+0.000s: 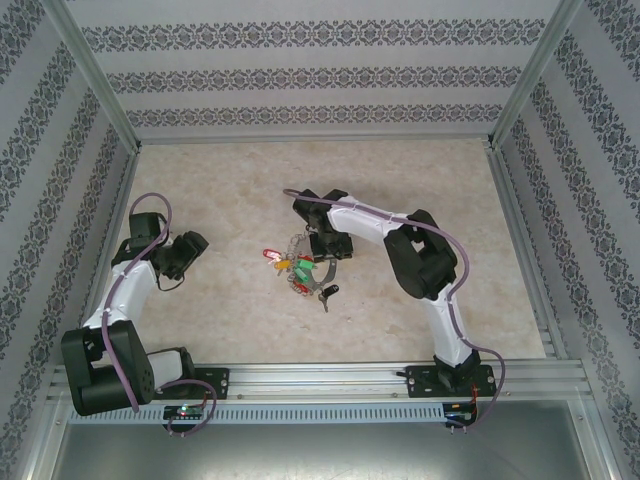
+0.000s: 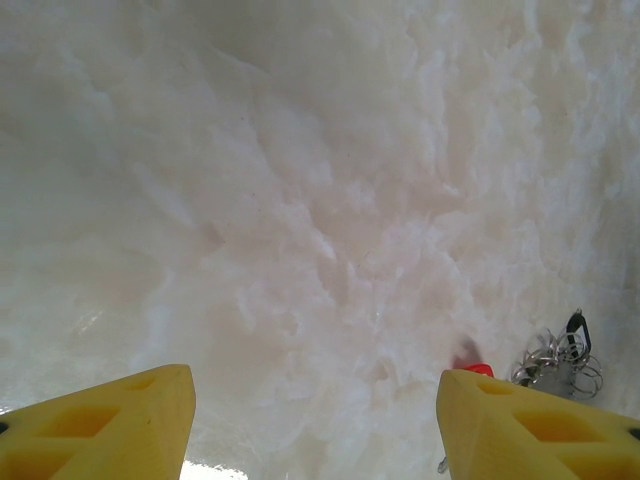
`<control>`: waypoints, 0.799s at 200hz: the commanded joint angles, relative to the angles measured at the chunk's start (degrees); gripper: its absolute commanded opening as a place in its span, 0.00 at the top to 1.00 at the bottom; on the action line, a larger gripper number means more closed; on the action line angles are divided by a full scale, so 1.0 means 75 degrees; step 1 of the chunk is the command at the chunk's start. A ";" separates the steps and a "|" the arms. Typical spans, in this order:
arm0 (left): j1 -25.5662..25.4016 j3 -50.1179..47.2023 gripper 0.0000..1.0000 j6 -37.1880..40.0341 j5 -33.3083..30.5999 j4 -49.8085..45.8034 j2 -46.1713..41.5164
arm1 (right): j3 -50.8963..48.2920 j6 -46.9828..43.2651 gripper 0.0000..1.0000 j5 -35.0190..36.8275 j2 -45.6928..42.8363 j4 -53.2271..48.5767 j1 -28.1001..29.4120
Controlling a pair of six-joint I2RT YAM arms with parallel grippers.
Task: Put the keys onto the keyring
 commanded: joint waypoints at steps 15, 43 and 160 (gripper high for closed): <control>0.0040 0.0021 0.34 0.0123 -0.0240 -0.0229 -0.0181 | -0.0095 -0.0419 0.68 0.1319 0.0298 -0.0496 -0.0102; 0.0034 0.0073 0.34 0.0076 -0.0285 -0.0184 -0.0141 | -0.0542 -0.1592 0.73 0.1873 -0.0165 -0.0361 -0.0591; -0.0438 0.0264 0.00 0.1851 -0.1932 0.1167 -0.1341 | -0.2719 -0.3562 0.35 0.0590 -0.4376 0.3393 -0.2450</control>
